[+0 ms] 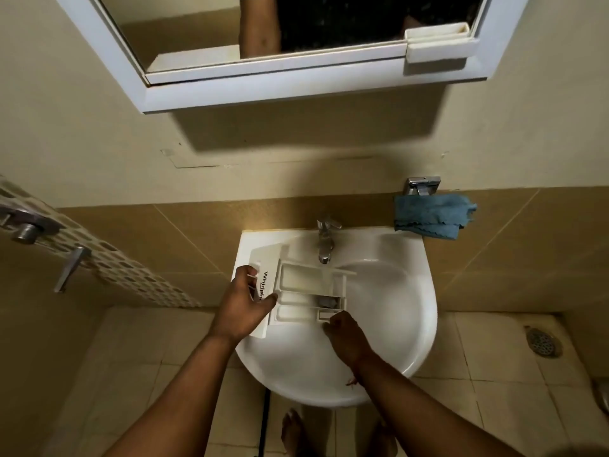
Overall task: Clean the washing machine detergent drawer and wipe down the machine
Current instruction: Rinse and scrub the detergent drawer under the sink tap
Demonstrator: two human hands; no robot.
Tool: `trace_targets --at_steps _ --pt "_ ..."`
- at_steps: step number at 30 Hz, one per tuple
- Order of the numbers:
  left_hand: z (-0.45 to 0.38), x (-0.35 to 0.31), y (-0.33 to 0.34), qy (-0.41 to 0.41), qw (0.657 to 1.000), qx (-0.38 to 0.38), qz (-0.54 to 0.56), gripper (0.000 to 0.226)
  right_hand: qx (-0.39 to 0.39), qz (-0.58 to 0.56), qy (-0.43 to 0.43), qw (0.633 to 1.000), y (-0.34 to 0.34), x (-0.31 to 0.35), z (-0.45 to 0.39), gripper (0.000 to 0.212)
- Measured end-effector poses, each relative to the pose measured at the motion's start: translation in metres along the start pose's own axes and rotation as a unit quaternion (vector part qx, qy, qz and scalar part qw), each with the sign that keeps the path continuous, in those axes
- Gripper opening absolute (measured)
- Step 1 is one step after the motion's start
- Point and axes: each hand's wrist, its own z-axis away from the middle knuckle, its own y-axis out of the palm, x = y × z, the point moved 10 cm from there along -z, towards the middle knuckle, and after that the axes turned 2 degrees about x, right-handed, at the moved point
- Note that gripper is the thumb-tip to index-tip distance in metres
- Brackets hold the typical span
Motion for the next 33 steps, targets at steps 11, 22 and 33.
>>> trace_targets --at_steps 11,22,33 --pt "0.068 0.048 -0.010 -0.107 0.986 -0.105 0.071 0.049 0.108 -0.443 0.171 0.873 0.080 -0.002 0.019 0.051" --pt "0.117 0.080 -0.011 -0.196 0.916 -0.223 0.269 0.056 0.177 -0.312 0.051 0.932 0.085 0.050 0.028 0.034" --pt "0.122 0.082 0.033 -0.271 0.887 -0.243 0.283 0.054 0.129 0.026 -0.029 0.991 0.018 0.083 -0.004 0.064"
